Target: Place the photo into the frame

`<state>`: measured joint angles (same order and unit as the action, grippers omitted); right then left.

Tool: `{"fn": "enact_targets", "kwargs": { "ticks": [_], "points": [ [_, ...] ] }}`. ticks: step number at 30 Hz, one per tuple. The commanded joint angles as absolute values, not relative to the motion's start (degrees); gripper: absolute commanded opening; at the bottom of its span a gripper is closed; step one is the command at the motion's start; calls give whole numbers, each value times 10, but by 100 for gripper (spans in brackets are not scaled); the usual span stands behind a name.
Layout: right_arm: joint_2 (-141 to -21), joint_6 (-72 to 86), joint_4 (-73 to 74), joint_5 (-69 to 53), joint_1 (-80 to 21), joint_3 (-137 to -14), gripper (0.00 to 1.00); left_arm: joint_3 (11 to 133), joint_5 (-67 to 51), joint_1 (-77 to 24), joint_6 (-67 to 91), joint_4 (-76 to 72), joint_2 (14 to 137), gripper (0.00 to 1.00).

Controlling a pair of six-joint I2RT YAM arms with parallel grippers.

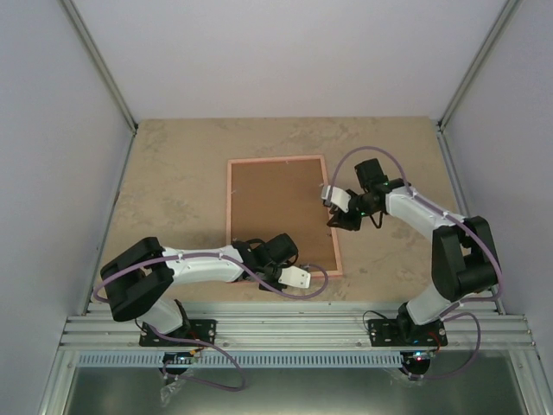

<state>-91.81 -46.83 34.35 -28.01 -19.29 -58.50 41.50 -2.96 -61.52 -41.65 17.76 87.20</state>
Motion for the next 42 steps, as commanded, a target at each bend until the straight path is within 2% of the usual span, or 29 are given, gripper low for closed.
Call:
{"fn": "enact_targets", "kwargs": {
  "ticks": [1,10,16,22,26,31,35,37,38,40,42],
  "points": [
    [-936,-503,369,-196,-231,-591,39,394,-58,-616,-424,191,875,28],
    [-977,-502,361,-92,-283,-597,36,390,-63,-616,-429,187,876,28],
    [-1006,-533,398,-68,-293,-618,35,387,-64,-616,-431,187,877,27],
    [-1030,-546,382,-7,-303,-619,25,386,-69,-616,-433,191,877,24],
    [-1023,-535,357,24,-309,-620,25,385,-69,-616,-435,193,876,22],
    [-985,-474,371,-43,-309,-656,40,401,-57,-616,-399,184,879,27],
    [-934,-395,357,-91,-291,-679,67,416,-35,-616,-368,171,888,28],
    [-911,-353,348,-121,-264,-686,80,420,-28,-616,-361,170,892,25],
    [-901,-330,347,-139,-249,-687,83,422,-25,-616,-357,170,889,23],
    [-888,-283,346,-191,-213,-689,87,430,-24,-616,-351,172,879,16],
    [-881,-233,346,-246,-172,-685,85,444,-24,-616,-340,180,867,7]
  ]
}}
